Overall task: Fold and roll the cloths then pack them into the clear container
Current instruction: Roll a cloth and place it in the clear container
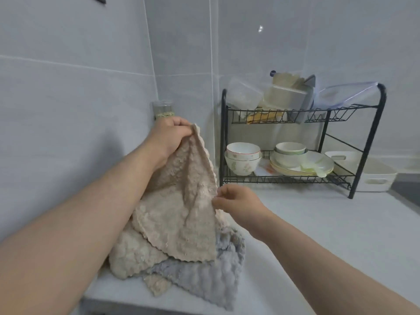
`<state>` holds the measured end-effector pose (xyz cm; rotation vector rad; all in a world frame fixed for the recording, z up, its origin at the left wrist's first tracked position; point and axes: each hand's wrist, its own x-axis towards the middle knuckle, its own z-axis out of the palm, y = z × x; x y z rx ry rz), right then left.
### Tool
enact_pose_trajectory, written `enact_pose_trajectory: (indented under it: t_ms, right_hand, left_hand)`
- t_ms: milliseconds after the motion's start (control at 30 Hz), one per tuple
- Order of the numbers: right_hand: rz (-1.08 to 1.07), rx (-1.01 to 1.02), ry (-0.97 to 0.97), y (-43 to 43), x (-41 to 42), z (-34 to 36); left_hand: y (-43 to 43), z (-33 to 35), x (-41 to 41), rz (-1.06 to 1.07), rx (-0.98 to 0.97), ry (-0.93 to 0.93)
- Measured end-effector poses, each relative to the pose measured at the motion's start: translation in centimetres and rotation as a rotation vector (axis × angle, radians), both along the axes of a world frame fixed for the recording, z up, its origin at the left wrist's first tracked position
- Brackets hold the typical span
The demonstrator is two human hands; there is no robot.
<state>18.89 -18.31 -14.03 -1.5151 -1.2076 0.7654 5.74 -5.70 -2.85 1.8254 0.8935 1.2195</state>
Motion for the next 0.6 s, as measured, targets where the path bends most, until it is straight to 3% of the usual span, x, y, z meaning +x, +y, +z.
enact_pose_trajectory:
  t_ms: [133, 367, 600]
  right_hand:
    - [0.087, 0.026, 0.015, -1.4, -2.1, 1.1]
    - [0.032, 0.025, -0.022, -4.7, -2.2, 1.4]
    - [-0.251, 0.124, -0.11, -11.1, 5.2, 6.2]
  left_hand:
    - [-1.6, 3.2, -1.2, 0.076, 0.151, -0.038]
    - [-4.1, 7.1, -2.8, 0.141, 0.302, 0.02]
    - [-5.6, 8.2, -2.1, 0.06, 0.288, 0.003]
